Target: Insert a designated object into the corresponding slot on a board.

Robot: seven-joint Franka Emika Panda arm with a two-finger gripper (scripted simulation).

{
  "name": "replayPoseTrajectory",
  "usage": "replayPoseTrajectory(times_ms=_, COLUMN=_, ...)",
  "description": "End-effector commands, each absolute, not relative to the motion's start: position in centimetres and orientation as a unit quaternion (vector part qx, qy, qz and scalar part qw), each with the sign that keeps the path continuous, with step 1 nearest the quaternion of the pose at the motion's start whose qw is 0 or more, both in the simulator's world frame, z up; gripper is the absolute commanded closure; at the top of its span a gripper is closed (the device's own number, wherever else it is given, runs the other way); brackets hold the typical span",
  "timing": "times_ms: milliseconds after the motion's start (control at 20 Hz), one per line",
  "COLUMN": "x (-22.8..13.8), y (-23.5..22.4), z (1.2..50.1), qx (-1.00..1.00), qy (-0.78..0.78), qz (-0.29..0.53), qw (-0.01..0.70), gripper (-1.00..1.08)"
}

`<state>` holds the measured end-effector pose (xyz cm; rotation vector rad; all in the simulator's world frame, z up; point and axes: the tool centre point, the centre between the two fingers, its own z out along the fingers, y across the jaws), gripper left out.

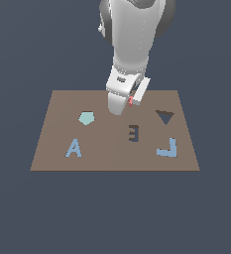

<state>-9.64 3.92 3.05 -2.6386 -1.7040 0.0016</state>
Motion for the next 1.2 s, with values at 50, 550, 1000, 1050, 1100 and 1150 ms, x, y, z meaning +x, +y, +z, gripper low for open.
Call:
replayPoseTrajectory(times_ms=50, x=-9.61, y=3.91, z=2.99, qx=-0.840, qy=-0.543, qz=0.000, qw=0.000, gripper=1.08)
replayPoseTrajectory(times_ms=550, x=-9.58, y=3.92, z=3.15, qx=-0.840, qy=-0.543, qz=0.000, qw=0.000, gripper=1.08)
replayPoseTrajectory(times_ms=1000, x=-9.45, y=4.06, z=3.38, qx=-0.845, qy=-0.535, qz=0.000, qw=0.000, gripper=1.08)
replayPoseTrajectory(times_ms=1050, x=-9.39, y=4.12, z=3.38, qx=-0.847, qy=-0.532, qz=0.000, qw=0.000, gripper=1.08)
replayPoseTrajectory(times_ms=1100, x=-9.32, y=4.20, z=3.39, qx=-0.849, qy=-0.529, qz=0.000, qw=0.000, gripper=1.08)
replayPoseTrajectory(times_ms=1150, x=-9.25, y=4.28, z=3.39, qx=-0.852, qy=-0.524, qz=0.000, qw=0.000, gripper=1.08)
